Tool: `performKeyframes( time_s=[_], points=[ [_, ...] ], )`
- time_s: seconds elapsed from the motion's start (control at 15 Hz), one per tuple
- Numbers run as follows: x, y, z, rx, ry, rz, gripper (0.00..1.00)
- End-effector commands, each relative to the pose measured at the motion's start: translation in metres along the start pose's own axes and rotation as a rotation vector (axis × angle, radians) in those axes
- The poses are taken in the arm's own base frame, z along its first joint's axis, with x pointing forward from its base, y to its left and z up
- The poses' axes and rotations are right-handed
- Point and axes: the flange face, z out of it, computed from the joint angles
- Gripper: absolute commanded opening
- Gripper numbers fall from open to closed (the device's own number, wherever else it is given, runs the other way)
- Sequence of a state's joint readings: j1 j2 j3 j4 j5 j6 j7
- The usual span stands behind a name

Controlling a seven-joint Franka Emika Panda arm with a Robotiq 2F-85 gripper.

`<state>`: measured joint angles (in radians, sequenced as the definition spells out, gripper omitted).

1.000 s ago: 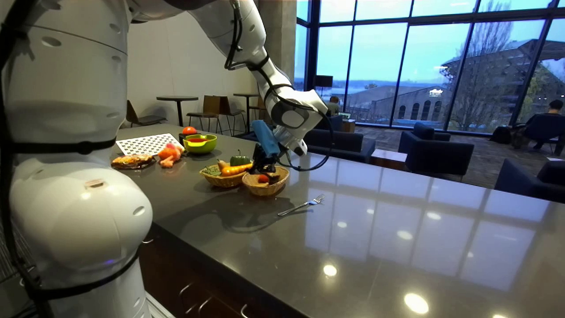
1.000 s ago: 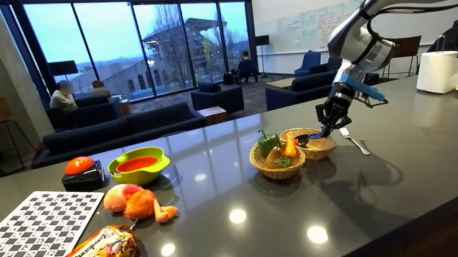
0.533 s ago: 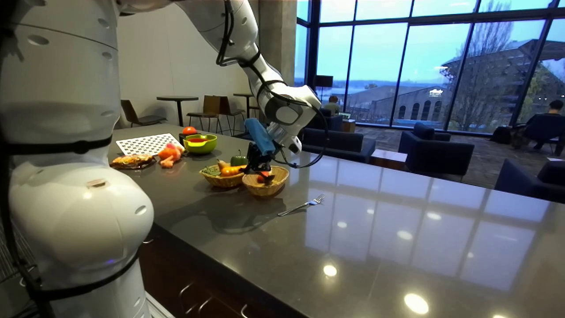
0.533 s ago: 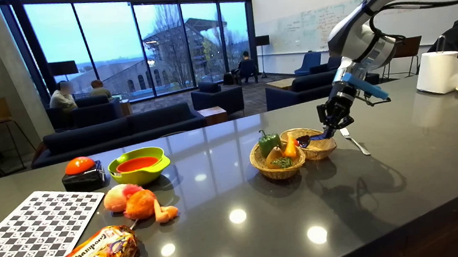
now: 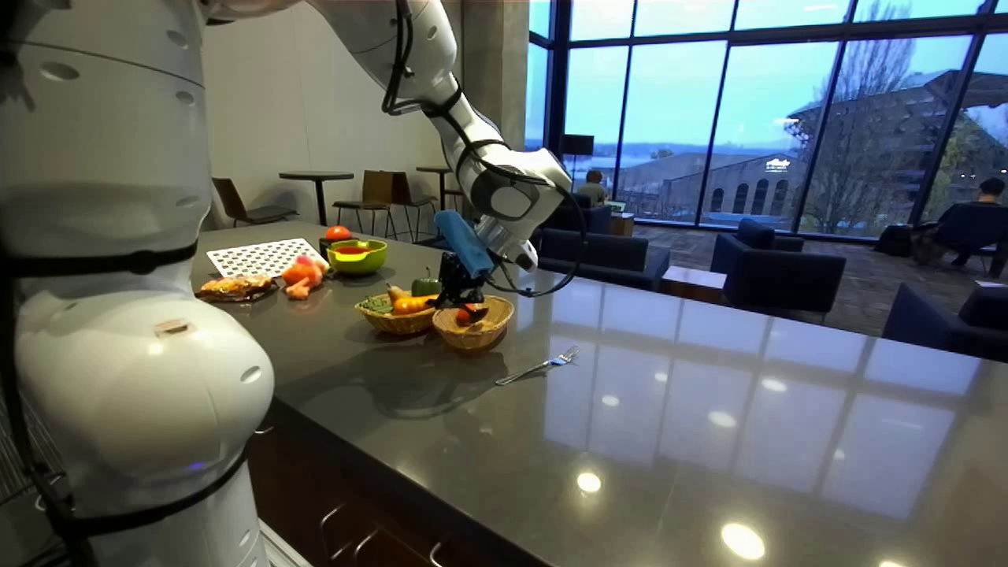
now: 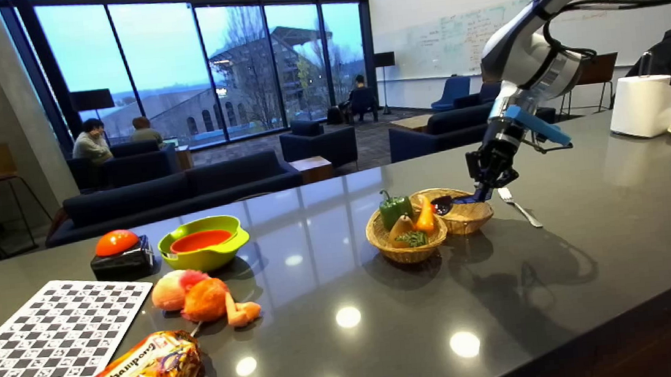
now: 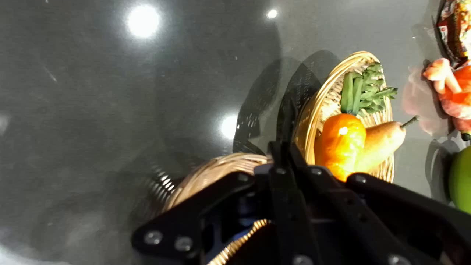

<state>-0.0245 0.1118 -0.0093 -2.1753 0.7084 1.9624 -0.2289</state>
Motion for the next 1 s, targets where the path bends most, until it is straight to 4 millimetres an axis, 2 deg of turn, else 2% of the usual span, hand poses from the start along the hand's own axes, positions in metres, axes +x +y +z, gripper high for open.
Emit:
performKeyframes(
  time_s=[0.0,0.6,0.93],
  points=[
    [-0.001,0.005,-0.005,-0.008,0.005,-0.031,0.01],
    [0.015,0.018,0.003,-0.014,-0.018,-0.089,0.01],
    [0.024,0.011,0.005,-0.008,-0.039,-0.147,0.01]
  ],
)
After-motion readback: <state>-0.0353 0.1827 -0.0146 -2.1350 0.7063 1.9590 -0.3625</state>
